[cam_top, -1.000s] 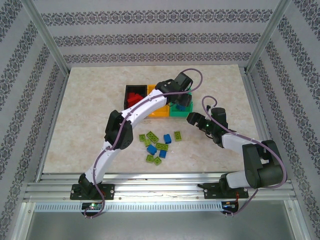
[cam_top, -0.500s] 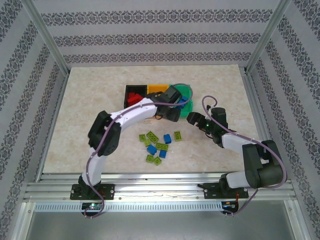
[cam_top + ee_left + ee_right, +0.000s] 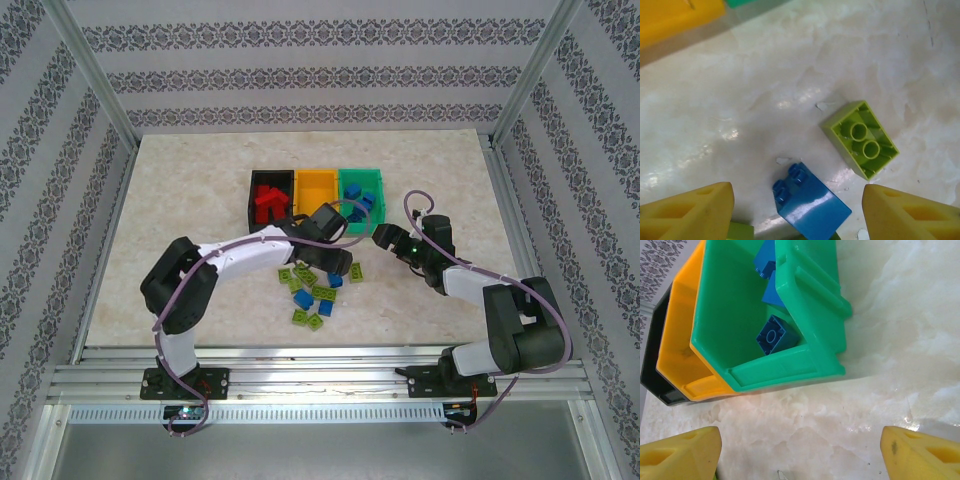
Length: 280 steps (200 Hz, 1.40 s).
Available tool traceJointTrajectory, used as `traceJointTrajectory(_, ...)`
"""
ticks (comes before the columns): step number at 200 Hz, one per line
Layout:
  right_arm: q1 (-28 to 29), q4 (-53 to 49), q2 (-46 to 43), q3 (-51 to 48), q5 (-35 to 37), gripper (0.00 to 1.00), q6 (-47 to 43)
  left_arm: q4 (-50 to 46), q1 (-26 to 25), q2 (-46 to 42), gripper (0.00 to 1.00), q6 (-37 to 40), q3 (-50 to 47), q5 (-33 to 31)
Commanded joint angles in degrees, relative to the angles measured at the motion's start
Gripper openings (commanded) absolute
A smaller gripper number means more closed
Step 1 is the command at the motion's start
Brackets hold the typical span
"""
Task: Sort the legos into containers by color
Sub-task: Pick up the lego from the center of the table.
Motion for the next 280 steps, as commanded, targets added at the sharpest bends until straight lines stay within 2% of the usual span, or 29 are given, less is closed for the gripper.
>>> traceJointTrajectory(1, -0.41, 1.58, 0.09, -0.89, -1.06, 0.83, 0.27, -3.52, -1.65, 2.35, 0.69, 3.26, 1.63, -0.33)
traceJointTrajectory(100, -0.52, 1.67, 0.42, -0.86, -1.29, 0.83, 0.44, -10.69, -2.14, 6.39, 0.71, 12.67, 4.72, 1.43)
traceJointTrajectory(180, -0.5, 1.71, 0.48, -0.92, -1.28, 0.83, 0.36, -13.57, -2.18, 10.11, 0.7, 13.79, 8.11, 0.34)
traceJointTrajectory(223, -0.4, 1.82, 0.57, -0.85, -1.41, 0.83, 0.36, -13.22, -2.14, 10.89, 0.63, 13.91, 9.06, -0.31)
traceJointTrajectory(243, -0.4, 1.66, 0.44, -0.79, -1.08, 0.83, 0.18, -13.88, -2.14, 11.41, 0.57, 13.89, 9.99, -0.43)
traceJointTrajectory(270, -0.44, 1.72, 0.22, -0.92, -1.34, 0.83, 0.23, -14.27, -2.18, 11.65, 0.44, 13.64, 10.34, -0.73)
traceJointTrajectory(280, -0.48, 1.6, 0.22, -0.94, -1.16, 0.83, 0.18, -14.07, -2.19, 11.36, 0.43, 13.41, 10.1, -0.65)
